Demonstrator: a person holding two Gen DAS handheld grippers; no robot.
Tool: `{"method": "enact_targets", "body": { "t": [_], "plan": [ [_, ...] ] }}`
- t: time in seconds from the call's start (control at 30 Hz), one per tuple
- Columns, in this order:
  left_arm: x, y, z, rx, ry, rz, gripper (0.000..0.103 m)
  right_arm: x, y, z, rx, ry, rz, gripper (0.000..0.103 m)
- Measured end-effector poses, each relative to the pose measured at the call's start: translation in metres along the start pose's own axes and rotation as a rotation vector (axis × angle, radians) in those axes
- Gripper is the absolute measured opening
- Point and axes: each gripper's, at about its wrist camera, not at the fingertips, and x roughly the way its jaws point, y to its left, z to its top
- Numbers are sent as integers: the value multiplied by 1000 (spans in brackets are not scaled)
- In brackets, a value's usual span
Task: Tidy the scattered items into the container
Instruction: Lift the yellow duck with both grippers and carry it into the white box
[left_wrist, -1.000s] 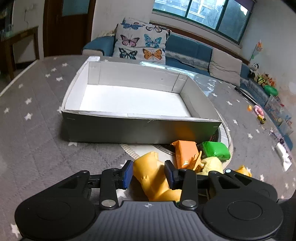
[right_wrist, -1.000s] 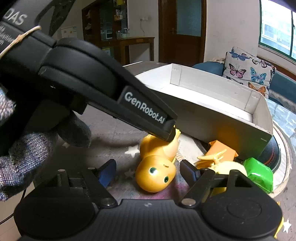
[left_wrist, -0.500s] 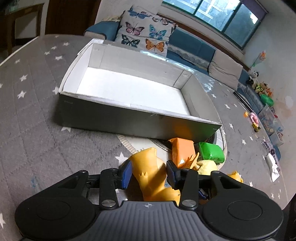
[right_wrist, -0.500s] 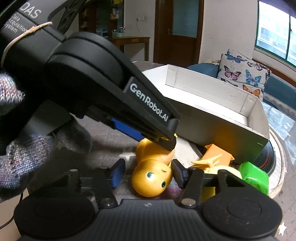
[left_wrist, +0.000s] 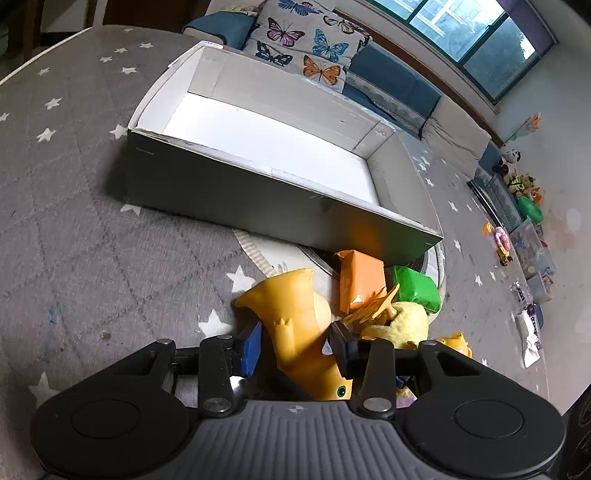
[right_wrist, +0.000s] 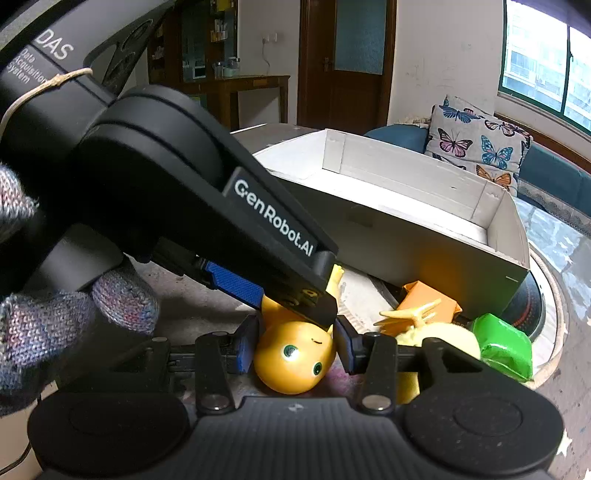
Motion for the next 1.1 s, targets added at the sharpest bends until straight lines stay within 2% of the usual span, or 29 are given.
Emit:
{"method": "enact_targets", "body": {
  "t": [0.27, 0.4, 0.57, 0.8, 1.1],
  "plan": [
    [-25, -16, 2, 33, -55, -11, 42, -20, -3, 6, 3, -58, -1, 44],
    [-40, -33, 18, 74, -108, -27, 42, -36, -9, 16, -2, -127, -25, 44],
    [-37, -60, 48, 140, -150, -35, 42, -41, -32, 38, 15, -194, -76, 44],
    [5, -85, 100, 181, -132, -61, 41, -20, -83, 70, 67, -207, -140, 44],
    [74, -79, 142, 149, -16, -60, 41, 47, -124, 80, 137, -91, -133, 44]
  ]
}}
